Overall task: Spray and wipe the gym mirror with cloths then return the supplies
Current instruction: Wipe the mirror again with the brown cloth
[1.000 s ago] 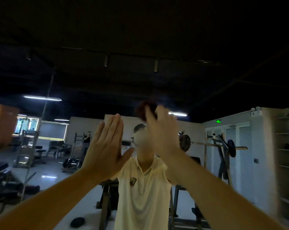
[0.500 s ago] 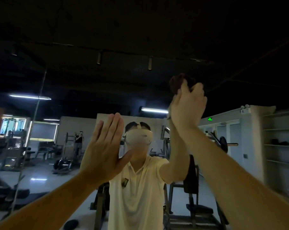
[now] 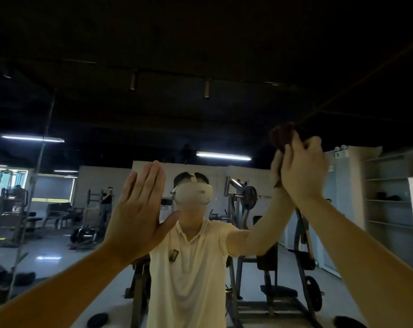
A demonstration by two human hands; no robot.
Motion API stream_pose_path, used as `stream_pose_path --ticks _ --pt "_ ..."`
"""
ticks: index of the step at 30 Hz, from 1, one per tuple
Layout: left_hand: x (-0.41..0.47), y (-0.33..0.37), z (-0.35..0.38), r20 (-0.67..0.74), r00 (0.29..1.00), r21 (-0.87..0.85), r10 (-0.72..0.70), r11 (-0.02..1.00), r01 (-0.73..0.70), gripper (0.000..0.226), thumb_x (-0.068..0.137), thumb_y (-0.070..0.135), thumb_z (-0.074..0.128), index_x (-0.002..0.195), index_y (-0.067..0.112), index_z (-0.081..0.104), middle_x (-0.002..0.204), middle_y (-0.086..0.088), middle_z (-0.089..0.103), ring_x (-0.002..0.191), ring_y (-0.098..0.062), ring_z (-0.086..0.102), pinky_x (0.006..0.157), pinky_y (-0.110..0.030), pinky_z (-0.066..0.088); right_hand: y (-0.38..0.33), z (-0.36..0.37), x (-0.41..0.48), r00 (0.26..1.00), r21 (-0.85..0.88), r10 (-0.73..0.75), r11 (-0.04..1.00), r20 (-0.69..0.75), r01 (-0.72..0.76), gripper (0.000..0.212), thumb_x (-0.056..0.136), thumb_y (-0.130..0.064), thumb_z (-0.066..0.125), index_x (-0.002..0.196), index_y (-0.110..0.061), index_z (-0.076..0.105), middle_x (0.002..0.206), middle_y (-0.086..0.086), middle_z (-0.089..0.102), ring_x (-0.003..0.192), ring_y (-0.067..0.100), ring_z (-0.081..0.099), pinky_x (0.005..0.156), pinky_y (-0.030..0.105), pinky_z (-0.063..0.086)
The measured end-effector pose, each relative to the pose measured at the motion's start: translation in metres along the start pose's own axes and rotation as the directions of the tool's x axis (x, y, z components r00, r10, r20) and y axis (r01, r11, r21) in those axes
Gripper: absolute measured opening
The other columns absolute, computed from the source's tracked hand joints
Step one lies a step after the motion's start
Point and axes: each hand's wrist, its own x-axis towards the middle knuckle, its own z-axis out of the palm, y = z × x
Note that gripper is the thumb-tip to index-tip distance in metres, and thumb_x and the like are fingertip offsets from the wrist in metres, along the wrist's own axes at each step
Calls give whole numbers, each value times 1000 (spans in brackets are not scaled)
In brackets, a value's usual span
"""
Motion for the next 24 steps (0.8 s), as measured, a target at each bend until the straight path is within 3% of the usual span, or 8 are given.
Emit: stream_pose_path --ticks 3,6,10,13,15,18,21,24 --pt "0 1 1 5 1000 9 -9 1000 9 96 102 70 28 164 0 9 173 -19 4 161 -30 1 129 -55 17 -28 10 -1 973 72 225 973 -44 -222 45 106 -31 42 146 -13 48 121 19 50 92 31 56 86 45 53" --pt "0 1 3 6 1000 19 -10 1000 10 95 102 71 25 164 0 8 173 -20 5 161 -30 2 129 -55 16 -88 11 -10 970 118 237 966 -47 -230 46 103 -33 48 146 -16 48 126 15 51 98 27 56 86 43 55" --pt "0 2 1 16 1000 40 -8 999 7 96 102 71 26 164 0 9 173 -19 5 161 -31 2 129 -55 14 -169 2 -46 994 291 -79 955 79 53 55 93 -20 62 146 -16 47 126 15 49 108 30 51 91 45 48" --pt "-1 2 -2 11 1000 36 -1 999 1 96 102 72 24 164 -1 11 172 -20 7 161 -32 4 129 -56 15 -183 7 -70 926 251 -364 910 104 329 59 91 -29 70 144 -16 48 120 11 51 102 24 55 92 40 48" --pt "-2 2 -3 -1 1000 21 2 1000 -2 96 101 72 25 163 -2 13 172 -20 10 161 -31 6 129 -55 14 -154 8 -65 880 192 -466 876 98 442 58 88 -27 73 141 -18 51 115 9 53 96 24 57 86 40 49" --pt "-3 4 -4 -12 1000 22 -11 1000 11 97 101 72 24 163 -2 16 171 -21 13 161 -32 10 129 -54 14 -83 -2 -51 944 151 -317 941 86 302 51 89 -13 65 138 -21 55 108 13 55 89 34 56 74 48 49" --pt "-4 5 -3 4 999 26 -34 999 34 96 101 72 22 163 -1 14 172 -20 10 161 -32 8 129 -54 14 -11 -4 -39 996 120 -44 992 73 35 45 100 -21 49 145 -22 51 115 19 53 99 37 53 87 50 46" --pt "-5 8 0 17 998 18 -55 998 54 98 100 74 20 164 1 9 173 -20 5 161 -32 3 129 -55 13 18 1 -38 978 62 210 976 -7 -209 48 105 -33 38 149 -18 46 119 18 51 100 31 53 94 44 43"
